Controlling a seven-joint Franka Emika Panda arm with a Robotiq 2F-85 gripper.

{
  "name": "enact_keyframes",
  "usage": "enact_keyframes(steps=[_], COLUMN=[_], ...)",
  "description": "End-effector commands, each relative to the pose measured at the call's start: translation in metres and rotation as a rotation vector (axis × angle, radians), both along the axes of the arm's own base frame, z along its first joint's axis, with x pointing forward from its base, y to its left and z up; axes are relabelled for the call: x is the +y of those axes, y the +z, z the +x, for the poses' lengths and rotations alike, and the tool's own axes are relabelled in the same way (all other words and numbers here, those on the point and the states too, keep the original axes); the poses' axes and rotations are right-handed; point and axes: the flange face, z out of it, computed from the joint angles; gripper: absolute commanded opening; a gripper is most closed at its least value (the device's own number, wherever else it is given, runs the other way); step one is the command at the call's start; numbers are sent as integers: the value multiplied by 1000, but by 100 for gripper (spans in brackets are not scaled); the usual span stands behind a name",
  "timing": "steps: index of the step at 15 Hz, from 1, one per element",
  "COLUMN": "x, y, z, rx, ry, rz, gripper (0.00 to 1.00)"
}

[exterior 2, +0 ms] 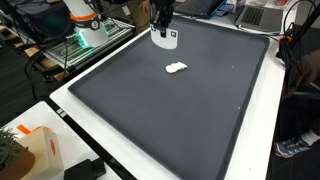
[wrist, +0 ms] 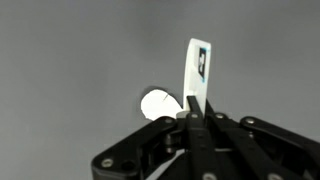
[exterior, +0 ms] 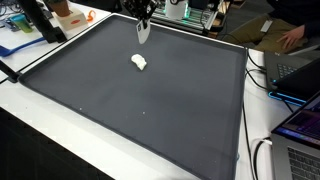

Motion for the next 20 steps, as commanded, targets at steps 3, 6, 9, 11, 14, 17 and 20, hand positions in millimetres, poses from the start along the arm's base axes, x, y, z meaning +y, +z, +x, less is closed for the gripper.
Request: enact_keyframes(steps=[3, 6, 9, 11, 14, 17, 20], x=[-16, -27, -43, -49, -46, -39, -34], y=[-21, -25, -30, -34, -40, -42, -49], z=[13, 22, 27, 29, 23, 18, 18], rx=[35, 0, -55, -67, -52, -54, -60], ry=[-22, -28, -8, -4, 20, 48, 59], rz=[19, 45, 25, 28, 31, 23, 14], gripper=[4, 1, 1, 1, 1, 1, 1])
